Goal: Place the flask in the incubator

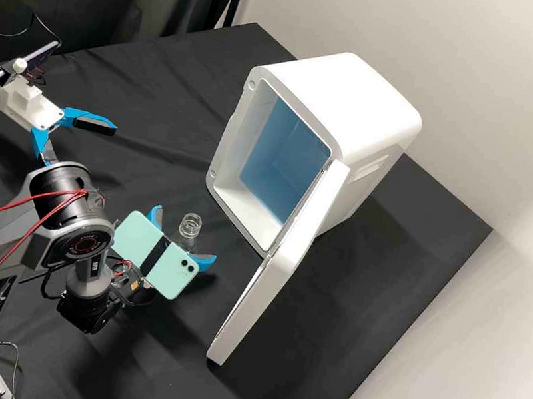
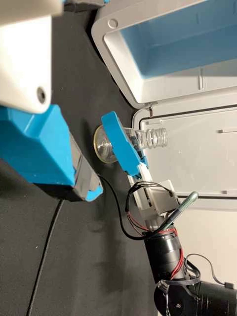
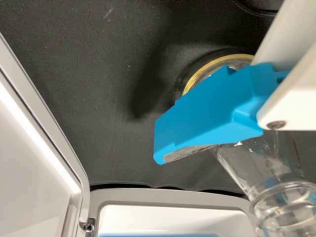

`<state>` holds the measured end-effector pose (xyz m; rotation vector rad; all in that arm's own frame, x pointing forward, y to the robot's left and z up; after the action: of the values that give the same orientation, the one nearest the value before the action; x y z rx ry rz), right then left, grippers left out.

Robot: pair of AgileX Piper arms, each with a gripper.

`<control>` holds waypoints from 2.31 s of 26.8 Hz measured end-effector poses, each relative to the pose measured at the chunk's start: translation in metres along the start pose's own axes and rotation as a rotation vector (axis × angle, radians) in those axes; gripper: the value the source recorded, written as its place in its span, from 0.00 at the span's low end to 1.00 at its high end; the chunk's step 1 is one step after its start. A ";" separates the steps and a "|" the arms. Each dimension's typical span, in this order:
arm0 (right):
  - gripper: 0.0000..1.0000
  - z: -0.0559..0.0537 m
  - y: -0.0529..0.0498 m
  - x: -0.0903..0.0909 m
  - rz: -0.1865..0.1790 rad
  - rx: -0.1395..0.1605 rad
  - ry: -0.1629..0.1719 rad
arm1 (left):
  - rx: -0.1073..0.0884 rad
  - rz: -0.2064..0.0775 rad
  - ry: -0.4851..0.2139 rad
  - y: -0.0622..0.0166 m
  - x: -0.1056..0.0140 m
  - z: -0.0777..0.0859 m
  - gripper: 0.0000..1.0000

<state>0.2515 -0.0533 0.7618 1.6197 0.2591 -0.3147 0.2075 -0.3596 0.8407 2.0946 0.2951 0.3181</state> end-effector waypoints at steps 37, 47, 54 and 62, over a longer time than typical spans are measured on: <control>0.00 -0.001 0.000 0.001 0.017 0.009 -0.012 | 0.000 0.000 0.000 0.0000 0.000 0.000 1.00; 0.00 -0.001 0.000 0.001 0.017 0.009 -0.012 | 0.000 0.000 0.000 0.0000 0.000 0.000 1.00; 0.00 -0.001 0.000 0.001 0.017 0.009 -0.012 | 0.001 0.000 0.001 0.0001 0.000 0.000 1.00; 0.00 -0.001 0.000 0.001 0.017 0.009 -0.012 | 0.001 0.000 0.001 0.0001 0.000 0.000 1.00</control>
<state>0.2527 -0.0524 0.7611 1.6280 0.2347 -0.3125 0.2074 -0.3593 0.8410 2.0951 0.2956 0.3190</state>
